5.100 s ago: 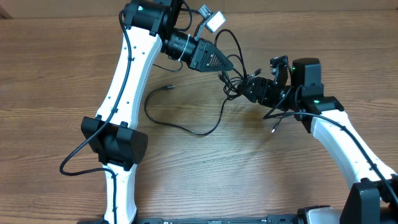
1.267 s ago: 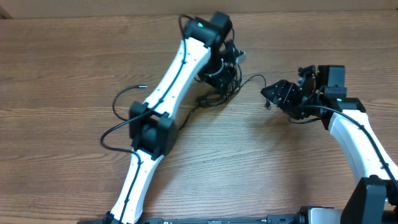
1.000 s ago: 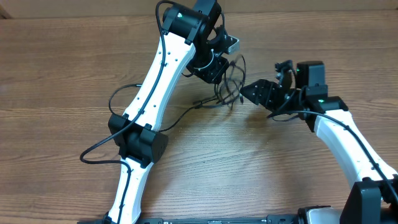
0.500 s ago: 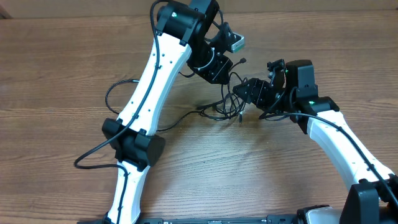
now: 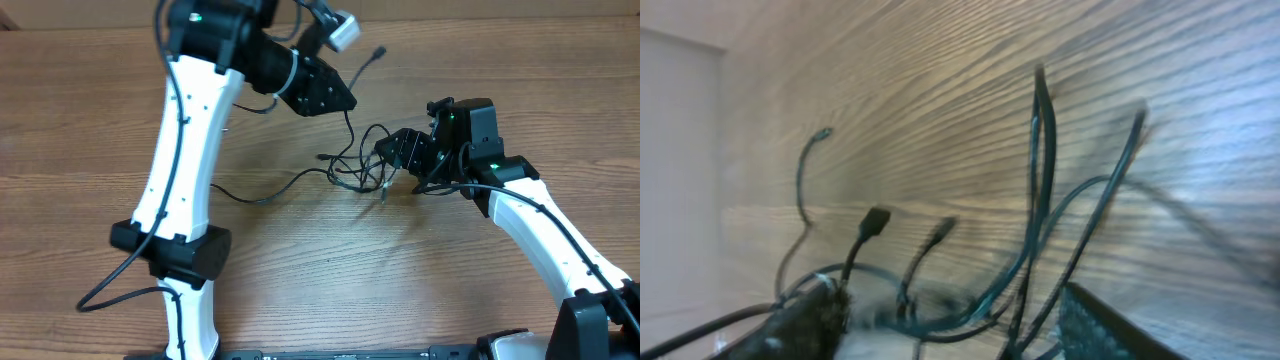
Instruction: Untangle cables
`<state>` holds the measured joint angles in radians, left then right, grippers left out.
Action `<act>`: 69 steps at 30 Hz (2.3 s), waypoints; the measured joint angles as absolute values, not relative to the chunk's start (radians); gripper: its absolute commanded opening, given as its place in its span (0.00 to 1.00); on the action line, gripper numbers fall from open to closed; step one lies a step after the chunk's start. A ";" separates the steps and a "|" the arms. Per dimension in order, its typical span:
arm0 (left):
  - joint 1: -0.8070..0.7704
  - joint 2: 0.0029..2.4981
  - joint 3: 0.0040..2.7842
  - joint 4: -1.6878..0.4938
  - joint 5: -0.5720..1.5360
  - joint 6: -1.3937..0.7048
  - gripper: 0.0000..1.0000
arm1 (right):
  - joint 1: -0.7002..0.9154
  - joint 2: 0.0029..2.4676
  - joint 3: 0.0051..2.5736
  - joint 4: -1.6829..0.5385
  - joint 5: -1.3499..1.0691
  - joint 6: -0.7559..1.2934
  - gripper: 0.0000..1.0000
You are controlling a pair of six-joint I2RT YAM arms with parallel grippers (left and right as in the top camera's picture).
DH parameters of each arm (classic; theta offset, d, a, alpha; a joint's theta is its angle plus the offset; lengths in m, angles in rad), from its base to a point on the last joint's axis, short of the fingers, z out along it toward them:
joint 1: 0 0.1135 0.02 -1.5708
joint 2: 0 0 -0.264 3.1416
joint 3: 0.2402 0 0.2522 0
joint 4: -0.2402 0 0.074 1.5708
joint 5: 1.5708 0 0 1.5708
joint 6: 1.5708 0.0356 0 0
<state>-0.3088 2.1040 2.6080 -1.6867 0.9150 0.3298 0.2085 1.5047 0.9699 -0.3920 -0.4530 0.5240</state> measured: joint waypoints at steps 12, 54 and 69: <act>-0.169 2.084 2.608 -1.643 1.195 0.352 0.04 | 0.278 1.527 0.970 -0.405 -0.392 0.527 0.56; -0.148 2.085 2.608 -1.676 0.155 -0.151 0.42 | 0.301 1.542 0.970 -0.780 -0.113 0.545 0.04; -0.210 2.100 2.605 -1.687 0.161 -0.121 0.40 | 0.070 1.542 0.970 -0.807 0.087 0.556 0.43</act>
